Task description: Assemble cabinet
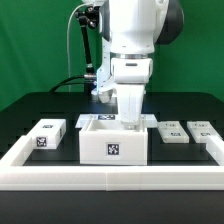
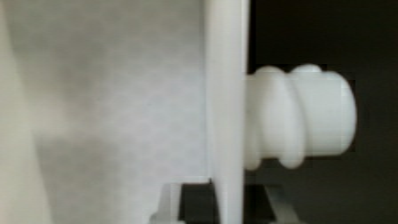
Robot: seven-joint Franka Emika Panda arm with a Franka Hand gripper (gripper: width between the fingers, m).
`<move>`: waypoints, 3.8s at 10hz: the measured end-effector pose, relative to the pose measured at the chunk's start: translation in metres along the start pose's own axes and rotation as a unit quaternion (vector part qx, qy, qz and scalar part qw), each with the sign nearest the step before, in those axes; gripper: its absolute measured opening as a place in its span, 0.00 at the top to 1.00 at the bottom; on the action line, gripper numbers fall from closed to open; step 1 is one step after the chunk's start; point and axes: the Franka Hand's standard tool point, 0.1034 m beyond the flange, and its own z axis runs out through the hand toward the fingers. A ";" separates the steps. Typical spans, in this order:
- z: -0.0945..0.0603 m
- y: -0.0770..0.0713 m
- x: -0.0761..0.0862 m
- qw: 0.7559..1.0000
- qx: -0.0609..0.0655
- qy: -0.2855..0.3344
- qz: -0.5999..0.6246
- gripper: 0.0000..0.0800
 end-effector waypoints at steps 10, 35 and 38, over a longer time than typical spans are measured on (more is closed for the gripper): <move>-0.001 0.023 0.035 1.000 -0.009 0.010 -0.017 0.95; -0.004 0.062 0.122 0.999 -0.027 0.031 -0.022 0.10; -0.004 0.062 0.121 0.999 -0.027 0.031 -0.022 0.01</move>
Offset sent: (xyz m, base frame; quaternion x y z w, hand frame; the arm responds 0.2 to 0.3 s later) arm 0.0000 0.0000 0.0000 0.0000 0.0000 0.0000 1.0000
